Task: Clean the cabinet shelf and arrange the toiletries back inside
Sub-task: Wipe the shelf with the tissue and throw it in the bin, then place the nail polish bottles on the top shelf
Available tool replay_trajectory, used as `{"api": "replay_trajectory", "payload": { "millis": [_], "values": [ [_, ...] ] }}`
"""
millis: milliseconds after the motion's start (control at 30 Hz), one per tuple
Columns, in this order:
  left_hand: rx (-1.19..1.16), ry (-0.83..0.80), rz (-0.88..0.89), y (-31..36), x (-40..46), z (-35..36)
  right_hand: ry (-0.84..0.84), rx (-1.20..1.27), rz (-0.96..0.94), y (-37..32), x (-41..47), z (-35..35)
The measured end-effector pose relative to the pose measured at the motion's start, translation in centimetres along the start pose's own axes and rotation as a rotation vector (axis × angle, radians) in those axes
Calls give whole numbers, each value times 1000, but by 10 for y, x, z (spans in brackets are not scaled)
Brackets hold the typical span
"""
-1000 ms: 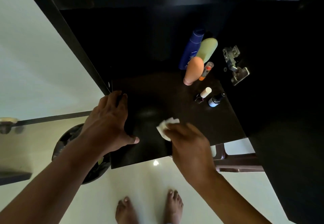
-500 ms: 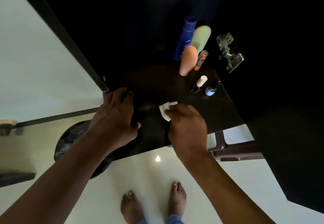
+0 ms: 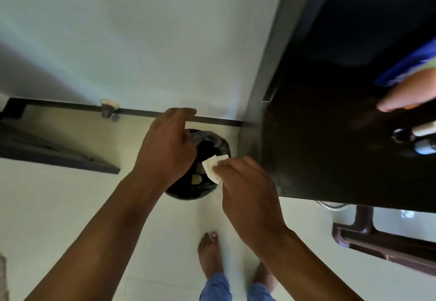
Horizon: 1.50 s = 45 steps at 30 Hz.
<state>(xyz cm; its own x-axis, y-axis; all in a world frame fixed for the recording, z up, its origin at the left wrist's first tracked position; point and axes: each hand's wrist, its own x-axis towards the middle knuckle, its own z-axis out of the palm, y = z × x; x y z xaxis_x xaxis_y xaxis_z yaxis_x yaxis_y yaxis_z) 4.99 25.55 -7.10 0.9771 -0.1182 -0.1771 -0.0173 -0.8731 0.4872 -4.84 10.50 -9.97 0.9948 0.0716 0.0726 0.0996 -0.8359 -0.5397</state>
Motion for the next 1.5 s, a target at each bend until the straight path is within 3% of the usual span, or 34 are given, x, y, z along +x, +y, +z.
{"api": "replay_trajectory", "payload": {
  "millis": [267,400,567,833,1133,1267,1400,1500],
  "values": [
    [-61,14,-71,-74,-18,-15,-251,-49,78,-16,60,92],
    [-70,-7,-55,-85,-21,-14,-301,-38,93,-22,69,100],
    [-86,-37,29,-68,-22,-14,-64,76,66,-32,40,36],
    [-23,-121,331,35,-29,13,202,-137,140,35,-14,-78],
    [82,-230,614,141,-28,74,229,-318,419,139,-56,-137],
    [27,-215,639,180,-18,92,375,-253,553,161,-68,-158],
    [-145,-159,586,221,-7,116,589,-36,727,178,-69,-174],
    [-282,-141,507,245,-1,139,618,66,790,192,-60,-178]
  ]
}}
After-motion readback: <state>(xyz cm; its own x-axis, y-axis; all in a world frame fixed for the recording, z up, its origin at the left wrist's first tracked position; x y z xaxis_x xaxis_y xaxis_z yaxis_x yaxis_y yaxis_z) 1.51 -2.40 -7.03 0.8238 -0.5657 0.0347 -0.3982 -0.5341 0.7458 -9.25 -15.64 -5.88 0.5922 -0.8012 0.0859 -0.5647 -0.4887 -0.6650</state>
